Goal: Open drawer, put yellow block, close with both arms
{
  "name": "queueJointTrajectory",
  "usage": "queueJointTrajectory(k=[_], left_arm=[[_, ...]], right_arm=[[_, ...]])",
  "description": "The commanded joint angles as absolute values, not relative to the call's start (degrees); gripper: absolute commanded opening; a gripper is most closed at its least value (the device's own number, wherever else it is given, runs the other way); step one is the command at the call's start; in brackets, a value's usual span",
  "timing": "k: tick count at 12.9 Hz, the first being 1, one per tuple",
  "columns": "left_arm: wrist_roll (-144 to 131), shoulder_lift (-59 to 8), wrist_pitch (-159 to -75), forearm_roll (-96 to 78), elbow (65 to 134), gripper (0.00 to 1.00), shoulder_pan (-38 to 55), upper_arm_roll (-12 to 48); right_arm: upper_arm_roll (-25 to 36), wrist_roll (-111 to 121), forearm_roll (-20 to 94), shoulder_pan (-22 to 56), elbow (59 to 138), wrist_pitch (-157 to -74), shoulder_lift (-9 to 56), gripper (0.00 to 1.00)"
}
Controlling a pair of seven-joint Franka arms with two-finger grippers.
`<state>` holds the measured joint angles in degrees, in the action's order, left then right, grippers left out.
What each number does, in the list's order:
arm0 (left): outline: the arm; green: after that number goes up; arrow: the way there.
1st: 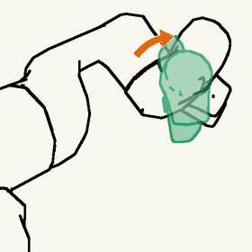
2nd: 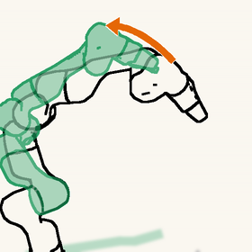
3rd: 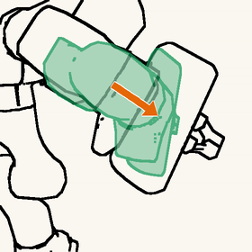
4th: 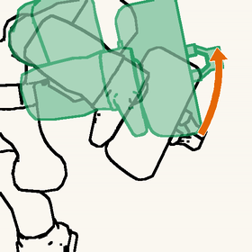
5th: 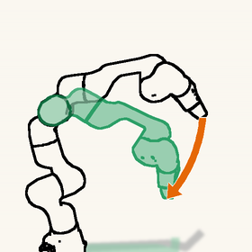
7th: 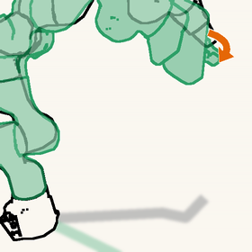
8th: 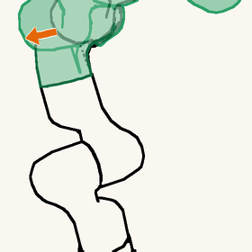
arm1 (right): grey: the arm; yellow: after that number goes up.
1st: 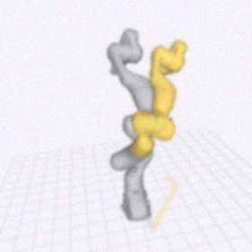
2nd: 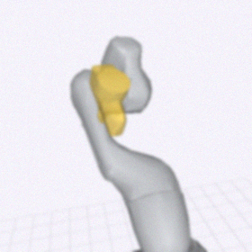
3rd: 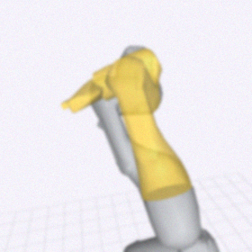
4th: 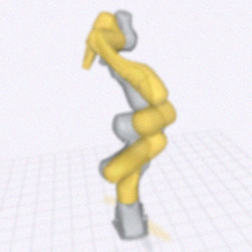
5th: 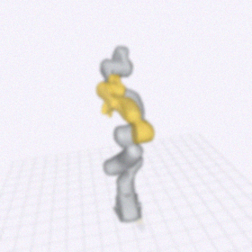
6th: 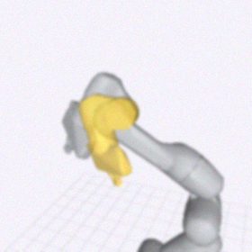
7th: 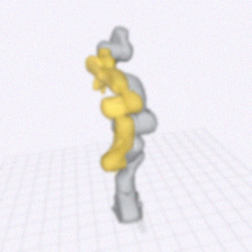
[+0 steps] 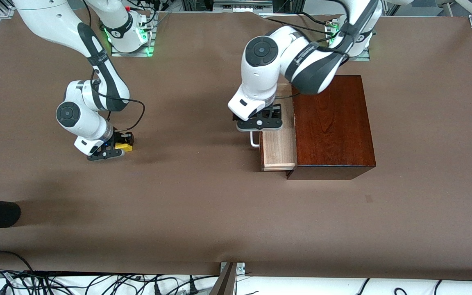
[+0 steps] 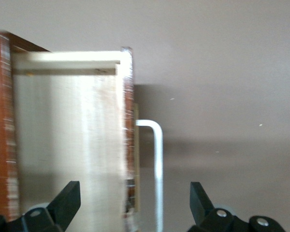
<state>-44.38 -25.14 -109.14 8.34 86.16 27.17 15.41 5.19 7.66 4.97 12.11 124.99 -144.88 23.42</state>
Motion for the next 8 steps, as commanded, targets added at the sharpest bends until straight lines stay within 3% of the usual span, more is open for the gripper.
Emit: queueJointTrajectory(k=[1,4,8], left_arm=[[-34.40,-20.41,-103.55,7.21,86.48,1.00,22.34,15.65],[-27.70,-14.08,-99.16,4.50,87.27,1.00,16.28,14.42],[-21.81,-4.33,-98.17,1.32,92.97,1.00,10.30,7.66]], right_arm=[[4.05,8.88,5.80,12.04,122.45,-140.65,20.49,0.00],[1.76,9.05,5.19,12.13,114.11,-129.51,20.04,0.00],[-3.25,10.72,3.52,15.10,99.79,-113.24,20.30,0.00]])
